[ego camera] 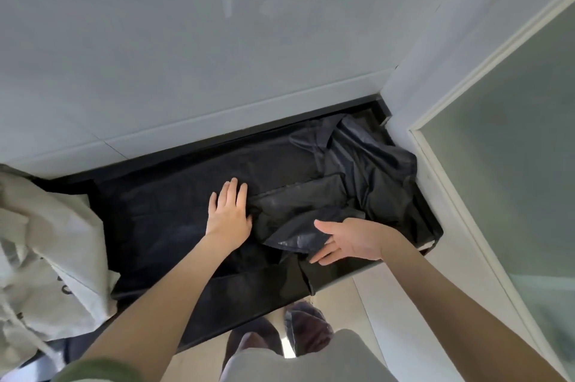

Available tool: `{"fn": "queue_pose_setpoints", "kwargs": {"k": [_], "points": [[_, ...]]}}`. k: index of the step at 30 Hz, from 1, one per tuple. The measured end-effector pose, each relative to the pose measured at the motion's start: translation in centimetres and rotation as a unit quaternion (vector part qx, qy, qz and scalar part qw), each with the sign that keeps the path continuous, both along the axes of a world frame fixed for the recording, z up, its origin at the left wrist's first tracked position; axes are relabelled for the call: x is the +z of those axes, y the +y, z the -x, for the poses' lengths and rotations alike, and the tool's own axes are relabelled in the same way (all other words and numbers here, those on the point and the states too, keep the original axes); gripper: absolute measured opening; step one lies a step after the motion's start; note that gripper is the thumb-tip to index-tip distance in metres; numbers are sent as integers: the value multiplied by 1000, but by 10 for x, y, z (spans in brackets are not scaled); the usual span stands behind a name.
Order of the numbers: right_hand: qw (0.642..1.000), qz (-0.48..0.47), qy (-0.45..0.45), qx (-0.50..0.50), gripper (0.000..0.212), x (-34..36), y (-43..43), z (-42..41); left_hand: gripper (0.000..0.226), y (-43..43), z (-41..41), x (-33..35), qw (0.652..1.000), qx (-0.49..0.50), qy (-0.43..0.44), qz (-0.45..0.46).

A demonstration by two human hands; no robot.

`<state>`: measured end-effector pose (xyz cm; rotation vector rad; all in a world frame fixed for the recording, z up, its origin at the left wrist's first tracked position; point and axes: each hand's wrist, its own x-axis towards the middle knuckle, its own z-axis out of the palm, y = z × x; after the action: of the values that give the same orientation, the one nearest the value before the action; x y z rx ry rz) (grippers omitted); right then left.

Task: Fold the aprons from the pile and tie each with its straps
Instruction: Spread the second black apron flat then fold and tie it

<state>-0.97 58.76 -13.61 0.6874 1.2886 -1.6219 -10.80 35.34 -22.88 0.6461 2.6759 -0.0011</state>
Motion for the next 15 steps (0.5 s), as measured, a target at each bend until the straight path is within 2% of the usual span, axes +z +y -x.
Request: {"fn": "queue_pose_setpoints", "kwargs": {"k": [2,3,5,6,7,8,9,10,11,12,13,14,15], "points": [[984,36,37,-172,34,-4,-1,7,71,-1,-4,0,1000,6,-7,-1],[959,82,58,-266,36,-8,2,10,73,-1,-6,0,1000,11,-14,1],[883,182,102,-420,43,-17,15,17,76,-2,-14,0,999,13,-28,17],[854,200,112,-467,45,-21,21,20,76,-2,-18,-1,999,11,-32,25],[850,182,114,-481,48,-23,24,22,76,-3,-22,-3,999,10,-33,30],[877,114,122,-450,50,-28,25,22,75,-4,-26,-4,999,9,-34,36],[920,14,143,-365,53,-33,25,20,74,-5,-29,-4,999,10,-35,39],[953,-87,165,-238,61,-39,23,18,73,-5,-31,-6,999,12,-33,38],[962,-179,182,-92,69,-44,20,16,72,-6,-32,-8,999,13,-31,35],[939,-273,201,64,74,-52,18,14,72,-6,-34,-10,999,16,-28,33],[880,-373,215,201,77,-63,17,9,74,-7,-36,-13,999,18,-26,30],[808,-455,226,297,76,-71,15,3,78,-7,-37,-14,999,20,-21,19],[752,-511,233,344,75,-76,12,-3,83,-7,-38,-15,1000,21,-19,4]]}}
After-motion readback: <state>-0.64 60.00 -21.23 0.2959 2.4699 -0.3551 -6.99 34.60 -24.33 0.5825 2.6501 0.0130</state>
